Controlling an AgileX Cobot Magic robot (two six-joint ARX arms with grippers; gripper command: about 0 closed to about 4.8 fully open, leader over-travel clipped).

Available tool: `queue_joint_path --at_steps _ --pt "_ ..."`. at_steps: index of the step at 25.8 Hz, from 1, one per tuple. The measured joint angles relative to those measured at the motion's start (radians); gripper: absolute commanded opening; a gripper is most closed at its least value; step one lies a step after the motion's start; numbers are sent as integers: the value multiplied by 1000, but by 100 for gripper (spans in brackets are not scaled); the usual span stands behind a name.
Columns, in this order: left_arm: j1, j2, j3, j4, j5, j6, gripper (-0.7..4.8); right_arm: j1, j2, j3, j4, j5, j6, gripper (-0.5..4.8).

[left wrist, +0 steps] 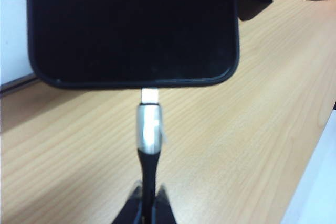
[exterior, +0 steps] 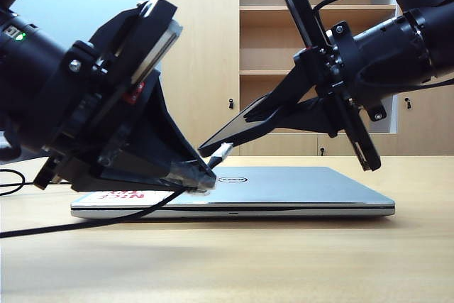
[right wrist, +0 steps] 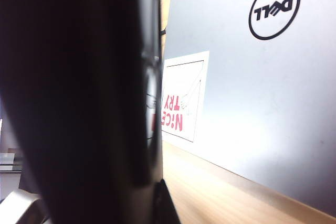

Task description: Pick up the charging cable and the phone, plug the charging cable into the charging port on the phone, and finally place them back on the table.

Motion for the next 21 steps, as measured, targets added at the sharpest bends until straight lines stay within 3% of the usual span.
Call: queue_joint_path --at_steps 15,21 --pt "0 0 -1 1 3 0 -6 0 0 0 -1 -7 -38 -5" --pt "0 0 -1 2 3 0 -6 -5 0 0 -4 -6 30 -5"
